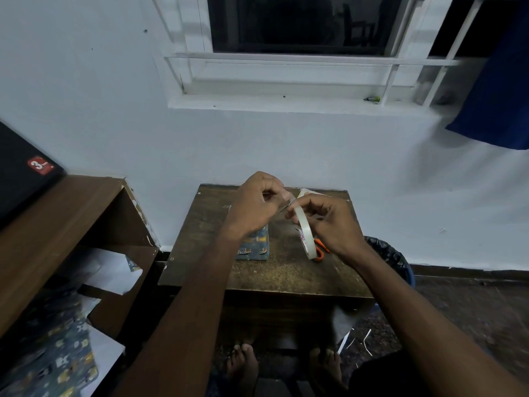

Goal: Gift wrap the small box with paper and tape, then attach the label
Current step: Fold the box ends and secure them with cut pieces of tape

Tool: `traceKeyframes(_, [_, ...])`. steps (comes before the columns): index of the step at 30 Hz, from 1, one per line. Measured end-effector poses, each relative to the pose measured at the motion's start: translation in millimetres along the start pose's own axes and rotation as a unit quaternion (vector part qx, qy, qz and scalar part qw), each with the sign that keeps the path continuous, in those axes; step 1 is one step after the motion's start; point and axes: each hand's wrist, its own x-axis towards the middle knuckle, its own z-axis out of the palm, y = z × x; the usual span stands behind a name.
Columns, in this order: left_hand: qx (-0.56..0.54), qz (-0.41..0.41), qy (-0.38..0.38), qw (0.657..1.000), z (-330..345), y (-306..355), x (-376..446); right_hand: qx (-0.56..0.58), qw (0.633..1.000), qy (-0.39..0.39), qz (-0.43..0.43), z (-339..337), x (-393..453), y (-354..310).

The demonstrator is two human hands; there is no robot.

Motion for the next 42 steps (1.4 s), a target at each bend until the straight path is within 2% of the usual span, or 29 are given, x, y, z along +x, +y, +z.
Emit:
traceKeyframes(10, [0.083,0.019,-0.012,0.996,6,-1,1,-0.080,0.997,0.003,0.013,-3,3,12])
traceKeyframes(13, [0.055,0.007,-0.011,0.998,6,0,1,-0.084,0.996,0.021,0.004,-3,4,13])
traceKeyframes(19, [-0.068,-0.027,-0.013,0.997,1,8,-1,-0.083,0.995,0.058,-0.015,-4,6,16])
traceKeyframes(23, [-0.074,-0.022,-0.027,0.997,3,8,-1,-0.080,0.994,0.072,-0.016,-1,6,12])
traceKeyframes(30, [-0.131,-0.029,0.018,0.991,10,6,-1,-0.074,0.994,0.076,-0.032,4,4,5])
traceKeyframes(35, [-0.125,-0.036,0.055,0.990,15,9,-2,0.024,0.996,0.069,0.041,7,5,8])
traceKeyframes(38, [-0.127,-0.035,0.081,0.988,16,5,0,0.025,0.995,0.064,0.076,9,6,18])
traceKeyframes(42, [-0.100,-0.026,0.048,0.994,10,0,1,0.007,0.994,0.067,0.089,10,6,24])
